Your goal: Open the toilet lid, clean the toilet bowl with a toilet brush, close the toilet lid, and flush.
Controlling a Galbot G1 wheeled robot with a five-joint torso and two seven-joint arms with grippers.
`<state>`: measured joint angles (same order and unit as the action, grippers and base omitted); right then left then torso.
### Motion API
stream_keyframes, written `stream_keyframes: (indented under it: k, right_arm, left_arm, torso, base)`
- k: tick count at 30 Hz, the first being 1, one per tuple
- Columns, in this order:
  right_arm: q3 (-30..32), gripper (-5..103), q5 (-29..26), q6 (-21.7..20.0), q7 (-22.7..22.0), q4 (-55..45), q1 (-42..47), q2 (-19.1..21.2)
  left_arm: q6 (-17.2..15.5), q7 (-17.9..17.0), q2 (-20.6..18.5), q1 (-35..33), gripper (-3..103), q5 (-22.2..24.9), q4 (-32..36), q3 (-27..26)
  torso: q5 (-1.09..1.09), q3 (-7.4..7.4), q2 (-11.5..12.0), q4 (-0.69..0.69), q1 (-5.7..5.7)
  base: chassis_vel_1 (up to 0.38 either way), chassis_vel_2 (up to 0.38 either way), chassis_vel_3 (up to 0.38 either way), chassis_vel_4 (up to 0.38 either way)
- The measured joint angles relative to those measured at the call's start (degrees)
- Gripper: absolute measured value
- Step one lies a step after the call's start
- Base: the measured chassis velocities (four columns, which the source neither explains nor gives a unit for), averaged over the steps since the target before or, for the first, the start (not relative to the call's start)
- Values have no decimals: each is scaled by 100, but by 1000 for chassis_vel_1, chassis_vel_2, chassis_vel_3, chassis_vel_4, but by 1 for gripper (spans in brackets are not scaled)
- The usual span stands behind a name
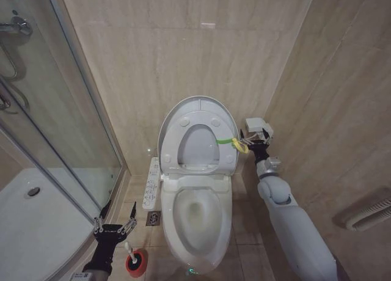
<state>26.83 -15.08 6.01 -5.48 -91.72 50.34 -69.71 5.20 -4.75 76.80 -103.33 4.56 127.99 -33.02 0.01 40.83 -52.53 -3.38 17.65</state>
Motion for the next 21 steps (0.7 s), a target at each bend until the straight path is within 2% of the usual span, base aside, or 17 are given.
stream_keyframes:
  k: [12, 21]
  right_arm:
    - [132, 100, -297, 1, 60, -617, 555, 316]
    - [207, 100, 293, 458, -144, 490, -132, 105]
  left_arm:
    - [0, 0, 0, 0, 82, 0, 0, 0]
    - [0, 0, 0, 0, 82, 0, 0, -1]
  torso:
    - [-1, 0, 0, -1, -1]
    - [0, 1, 0, 0, 0]
  base:
    - [0, 0, 0, 0]
    - [0, 0, 0, 0]
